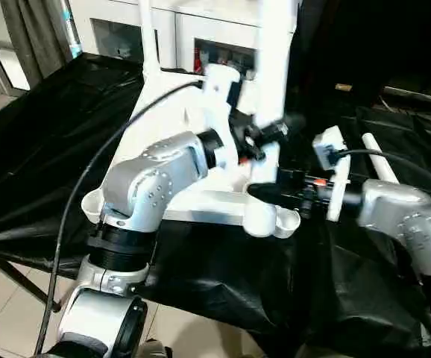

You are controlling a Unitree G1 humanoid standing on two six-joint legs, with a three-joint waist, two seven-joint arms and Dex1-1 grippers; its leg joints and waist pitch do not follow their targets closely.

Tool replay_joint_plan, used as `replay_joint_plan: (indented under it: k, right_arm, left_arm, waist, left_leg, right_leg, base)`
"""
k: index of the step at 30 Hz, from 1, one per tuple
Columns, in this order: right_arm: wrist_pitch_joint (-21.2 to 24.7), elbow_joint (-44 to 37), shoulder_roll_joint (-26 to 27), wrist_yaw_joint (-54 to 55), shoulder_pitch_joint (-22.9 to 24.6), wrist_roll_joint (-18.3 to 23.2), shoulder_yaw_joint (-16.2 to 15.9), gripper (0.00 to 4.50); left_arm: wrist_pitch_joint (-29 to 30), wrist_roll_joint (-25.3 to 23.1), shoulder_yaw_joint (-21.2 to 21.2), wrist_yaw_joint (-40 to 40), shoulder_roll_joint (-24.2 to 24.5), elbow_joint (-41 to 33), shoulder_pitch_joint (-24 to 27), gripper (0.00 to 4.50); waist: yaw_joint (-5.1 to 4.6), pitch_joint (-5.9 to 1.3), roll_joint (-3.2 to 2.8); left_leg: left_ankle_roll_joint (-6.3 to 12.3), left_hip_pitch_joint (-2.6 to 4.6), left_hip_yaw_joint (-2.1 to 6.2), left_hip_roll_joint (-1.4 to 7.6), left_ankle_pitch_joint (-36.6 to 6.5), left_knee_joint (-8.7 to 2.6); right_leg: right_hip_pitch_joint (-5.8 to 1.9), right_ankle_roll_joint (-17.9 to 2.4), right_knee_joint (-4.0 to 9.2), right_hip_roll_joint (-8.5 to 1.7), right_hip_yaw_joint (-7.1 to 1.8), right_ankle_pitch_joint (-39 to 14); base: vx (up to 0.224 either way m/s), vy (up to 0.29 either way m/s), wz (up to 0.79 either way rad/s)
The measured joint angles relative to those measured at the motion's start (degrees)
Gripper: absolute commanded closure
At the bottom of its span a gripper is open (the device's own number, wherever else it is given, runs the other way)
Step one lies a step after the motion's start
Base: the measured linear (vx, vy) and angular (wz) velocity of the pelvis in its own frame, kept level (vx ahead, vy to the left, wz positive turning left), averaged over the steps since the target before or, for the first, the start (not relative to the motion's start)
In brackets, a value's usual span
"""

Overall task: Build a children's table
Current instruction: Pick table leg

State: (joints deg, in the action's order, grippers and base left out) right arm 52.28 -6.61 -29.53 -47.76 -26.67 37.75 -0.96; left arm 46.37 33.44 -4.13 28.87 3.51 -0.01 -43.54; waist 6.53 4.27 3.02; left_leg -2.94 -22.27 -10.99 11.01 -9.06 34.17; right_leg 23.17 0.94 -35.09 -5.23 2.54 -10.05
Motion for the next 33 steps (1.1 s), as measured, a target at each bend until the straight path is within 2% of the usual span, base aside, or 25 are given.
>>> replay_joint_plan:
  k: [12, 27, 28, 31, 33]
  right_arm:
    - [-0.43, -0.08, -1.47, -2.70, 0.20, -1.54, -4.01, 1.44]
    - [-1.31, 0.15, -0.55, -3.33, 0.17, -1.88, -4.04, 1.44]
    - [-1.32, 0.16, -0.54, -3.39, 0.17, -1.88, -4.04, 1.73]
    - [-1.38, 0.42, -0.35, -3.68, 0.17, -1.88, -4.06, 1.83]
    - [-1.40, 0.55, -0.34, -3.79, 0.17, -1.88, -4.06, 2.08]
  left_arm:
    - [0.48, 0.68, -0.71, 1.99, 0.36, -0.07, 0.00, 2.64]
    - [1.24, 1.73, -0.02, 2.07, 0.27, -0.07, -0.09, 2.64]
    - [1.24, 1.74, 0.09, 2.06, 0.27, -0.07, -0.12, 2.64]
    - [1.30, 1.75, 0.47, 2.05, 0.36, -0.07, -0.39, 2.64]
    - [1.30, 1.75, 0.48, 2.04, 0.40, -0.07, -0.67, 2.64]
  waist:
    - [0.01, -0.01, 0.02]
    - [0.06, -0.08, 0.15]
    - [0.08, -0.08, 0.16]
    - [0.09, -0.10, 0.30]
    - [0.10, -0.12, 0.43]
  left_leg:
    - [0.00, 0.02, -0.01, 0.00, 0.01, 0.12]
    - [0.01, 0.02, -0.01, 0.01, 0.01, 0.20]
    - [0.01, 0.02, -0.01, 0.01, 0.01, 0.20]
    - [0.01, 0.02, -0.01, 0.01, 0.01, 0.21]
    - [0.01, 0.02, -0.01, 0.01, 0.01, 0.21]
  right_leg:
    - [0.00, -0.03, -0.11, 0.00, -0.03, 0.02]
    - [0.00, -0.04, -0.19, -0.01, -0.03, 0.03]
    - [0.00, -0.04, -0.19, -0.01, -0.03, 0.03]
    - [0.00, -0.04, -0.21, -0.01, -0.03, 0.02]
    - [0.00, -0.04, -0.20, -0.01, -0.03, 0.02]
  base:
    - [0.000, 0.000, 0.00]
    - [0.000, 0.000, 0.00]
    - [0.000, 0.000, 0.00]
    - [0.000, 0.000, 0.00]
    - [0.000, 0.000, 0.00]
